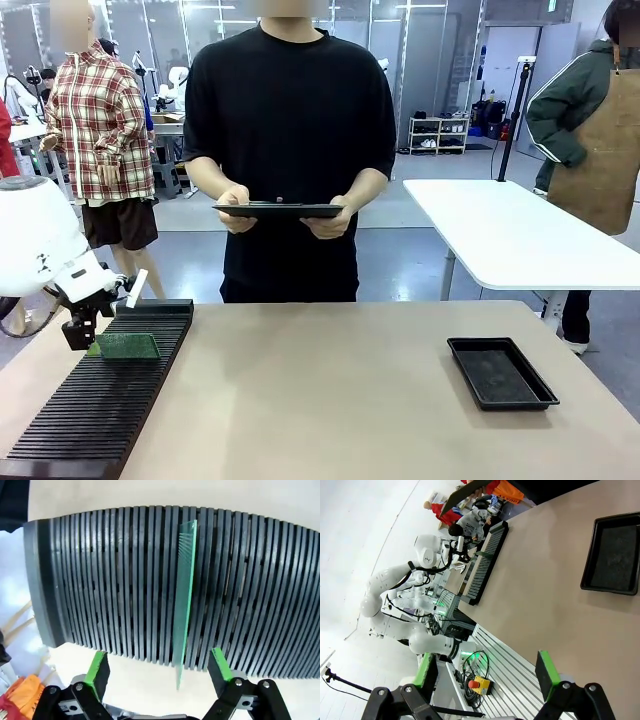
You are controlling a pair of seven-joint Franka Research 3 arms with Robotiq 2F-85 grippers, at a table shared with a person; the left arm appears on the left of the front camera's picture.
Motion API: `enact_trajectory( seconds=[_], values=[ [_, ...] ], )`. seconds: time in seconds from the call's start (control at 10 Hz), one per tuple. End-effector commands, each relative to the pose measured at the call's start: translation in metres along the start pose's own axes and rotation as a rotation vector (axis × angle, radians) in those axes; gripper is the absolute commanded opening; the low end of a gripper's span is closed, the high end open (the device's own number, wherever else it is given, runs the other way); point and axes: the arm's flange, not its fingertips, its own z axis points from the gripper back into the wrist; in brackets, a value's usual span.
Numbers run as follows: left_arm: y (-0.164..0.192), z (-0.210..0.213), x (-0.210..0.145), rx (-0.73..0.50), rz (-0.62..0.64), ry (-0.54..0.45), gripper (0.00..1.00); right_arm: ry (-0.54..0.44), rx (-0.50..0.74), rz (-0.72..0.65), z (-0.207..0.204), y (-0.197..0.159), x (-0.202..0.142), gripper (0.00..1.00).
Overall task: Inspect the PCB.
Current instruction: Pick up the Blank PCB and present it to the human.
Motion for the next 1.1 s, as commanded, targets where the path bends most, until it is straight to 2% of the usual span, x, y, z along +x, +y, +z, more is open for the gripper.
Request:
enact_trajectory(
  seconds=[0.0,0.1,0.2,0.3,0.5,0.6,0.7,1.0],
  values=[
    [0.0041,-0.0109,0.0006,-0.006,0.017,-0.030,0.63,-0.001,0.008,0.018,0.0017,0.0004,0.0003,1.00],
    [0.0041,-0.0136,0.0001,-0.007,0.016,-0.025,0.40,-0.001,0.008,0.018,0.0017,0.0004,0.0003,1.00],
    [0.0027,-0.0152,0.0001,-0.014,0.009,-0.016,0.03,-0.001,0.008,0.018,0.0017,0.0004,0.0003,1.00],
    [0.0020,-0.0163,0.0002,-0.021,0.009,-0.015,0.00,-0.001,0.008,0.018,0.0017,0.0004,0.0003,1.00],
    [0.0013,-0.0183,0.0008,-0.032,0.010,-0.007,0.00,-0.001,0.008,0.018,0.0017,0.0004,0.0003,1.00],
    [0.0010,-0.0186,0.0017,-0.036,0.007,-0.004,0.03,-0.001,0.008,0.018,0.0017,0.0004,0.0003,1.00],
    [0.0010,-0.0190,0.0016,-0.040,0.010,-0.002,0.00,-0.001,0.008,0.018,0.0017,0.0004,0.0003,1.00],
    [0.0006,-0.0186,0.0000,-0.052,0.005,0.014,0.00,-0.001,0.008,0.018,0.0017,0.0004,0.0003,1.00]
  ],
)
